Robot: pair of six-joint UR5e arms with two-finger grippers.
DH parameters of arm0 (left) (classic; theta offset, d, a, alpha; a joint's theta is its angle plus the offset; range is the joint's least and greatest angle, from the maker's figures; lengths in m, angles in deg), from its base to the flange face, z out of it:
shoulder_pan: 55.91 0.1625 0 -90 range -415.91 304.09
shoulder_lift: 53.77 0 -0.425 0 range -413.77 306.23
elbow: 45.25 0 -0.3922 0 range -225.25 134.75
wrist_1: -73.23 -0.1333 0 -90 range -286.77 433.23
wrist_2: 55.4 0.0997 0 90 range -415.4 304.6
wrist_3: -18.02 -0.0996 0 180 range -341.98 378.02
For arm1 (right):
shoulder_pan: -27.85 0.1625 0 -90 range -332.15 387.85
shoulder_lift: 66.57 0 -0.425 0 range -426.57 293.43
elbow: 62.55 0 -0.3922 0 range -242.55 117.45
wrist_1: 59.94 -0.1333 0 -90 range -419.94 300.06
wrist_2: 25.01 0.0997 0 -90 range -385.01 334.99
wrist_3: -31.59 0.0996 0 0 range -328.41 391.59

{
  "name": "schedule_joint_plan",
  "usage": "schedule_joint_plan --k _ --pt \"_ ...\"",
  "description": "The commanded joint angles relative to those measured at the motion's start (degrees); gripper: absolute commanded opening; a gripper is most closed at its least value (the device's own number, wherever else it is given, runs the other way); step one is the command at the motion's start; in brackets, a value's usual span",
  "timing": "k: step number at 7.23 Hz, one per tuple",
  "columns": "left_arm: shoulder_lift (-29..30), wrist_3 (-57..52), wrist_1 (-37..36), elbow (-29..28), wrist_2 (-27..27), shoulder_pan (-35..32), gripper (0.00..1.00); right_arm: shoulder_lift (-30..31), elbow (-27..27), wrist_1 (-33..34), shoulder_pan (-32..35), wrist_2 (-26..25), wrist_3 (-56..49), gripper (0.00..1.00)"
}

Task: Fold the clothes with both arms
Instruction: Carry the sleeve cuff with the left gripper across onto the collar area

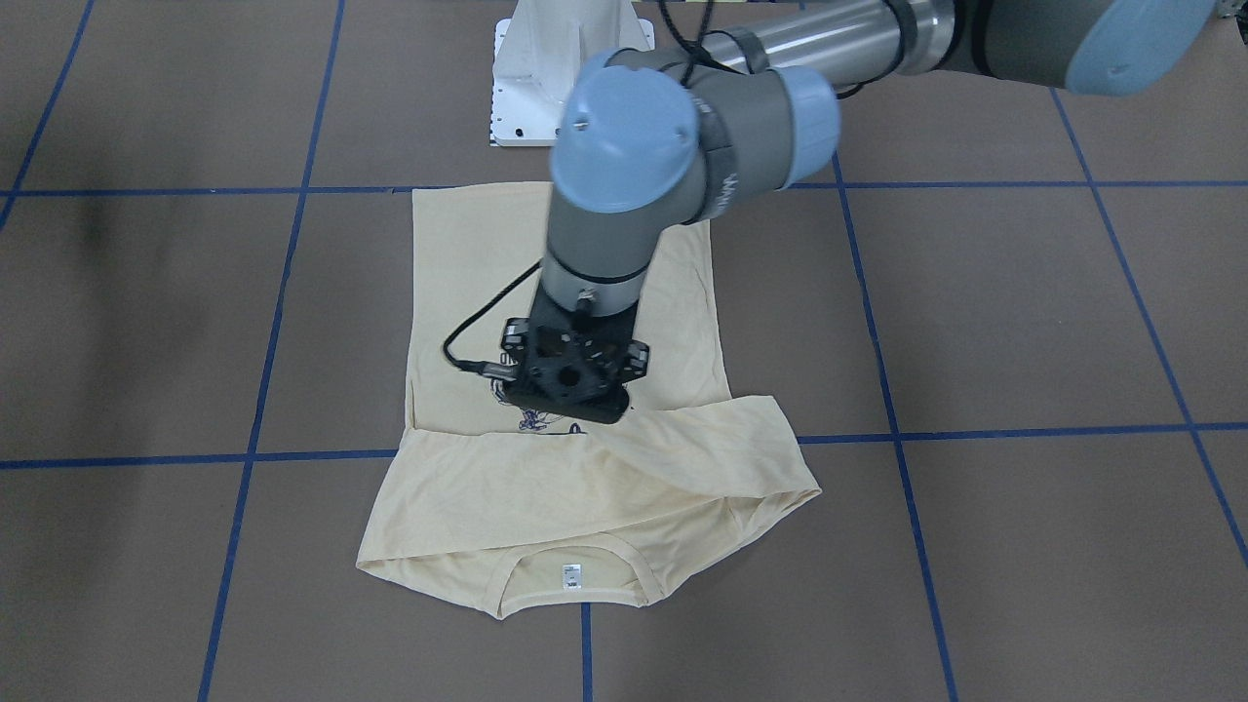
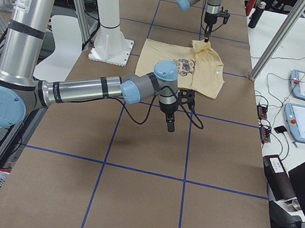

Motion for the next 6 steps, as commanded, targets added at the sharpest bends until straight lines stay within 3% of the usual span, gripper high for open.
schedule_joint_plan --k 1,2,3,5,6 --pt "10.4 11.7 10.0 -18.9 5.2 3.2 0.00 0.0 0.2 0.1 0.0 0.0 0.0 1.00" --pt "11.0 18.2 13.4 -20.9 8.0 4.8 0.18 0.0 0.4 0.1 0.0 0.0 0.1 1.00" --pt "11.7 23.7 15.0 -22.0 11.2 6.9 0.99 0.0 0.5 0.1 0.0 0.0 0.1 1.00" --pt "11.5 19.9 17.1 -20.4 12.6 7.5 1.00 -1.3 0.3 0.3 -0.1 0.1 1.3 1.00" --pt "8.2 15.4 16.9 -15.4 12.5 7.5 1.00 -3.3 -0.2 0.0 -0.3 0.4 8.7 1.00"
